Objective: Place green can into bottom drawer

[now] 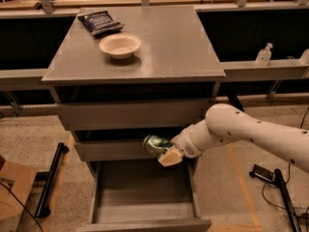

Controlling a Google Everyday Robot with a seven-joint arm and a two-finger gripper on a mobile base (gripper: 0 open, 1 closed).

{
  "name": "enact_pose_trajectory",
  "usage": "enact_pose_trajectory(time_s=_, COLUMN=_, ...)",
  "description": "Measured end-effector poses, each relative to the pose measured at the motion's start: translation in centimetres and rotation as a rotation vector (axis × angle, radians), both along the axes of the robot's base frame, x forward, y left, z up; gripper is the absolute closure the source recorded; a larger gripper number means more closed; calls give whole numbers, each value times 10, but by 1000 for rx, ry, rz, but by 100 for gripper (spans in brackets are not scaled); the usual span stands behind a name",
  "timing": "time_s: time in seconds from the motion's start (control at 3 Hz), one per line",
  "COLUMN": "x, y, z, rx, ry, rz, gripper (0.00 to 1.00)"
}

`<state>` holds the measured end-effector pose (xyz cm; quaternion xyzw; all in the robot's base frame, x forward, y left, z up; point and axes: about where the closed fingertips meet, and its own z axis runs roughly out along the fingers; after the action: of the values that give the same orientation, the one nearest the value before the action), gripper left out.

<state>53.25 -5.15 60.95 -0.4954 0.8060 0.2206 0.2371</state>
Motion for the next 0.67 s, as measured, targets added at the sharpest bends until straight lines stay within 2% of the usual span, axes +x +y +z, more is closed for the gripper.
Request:
enact_pose_trajectory(time_s=0.33, x=-4, y=-1, z=-18, rx=-46, ry=-5, rz=19, gripper=100)
enact_pose_trajectory(time_s=0.67, x=0, y=-4, z=-67, rx=-69, ry=-23, rz=-7, gripper=100)
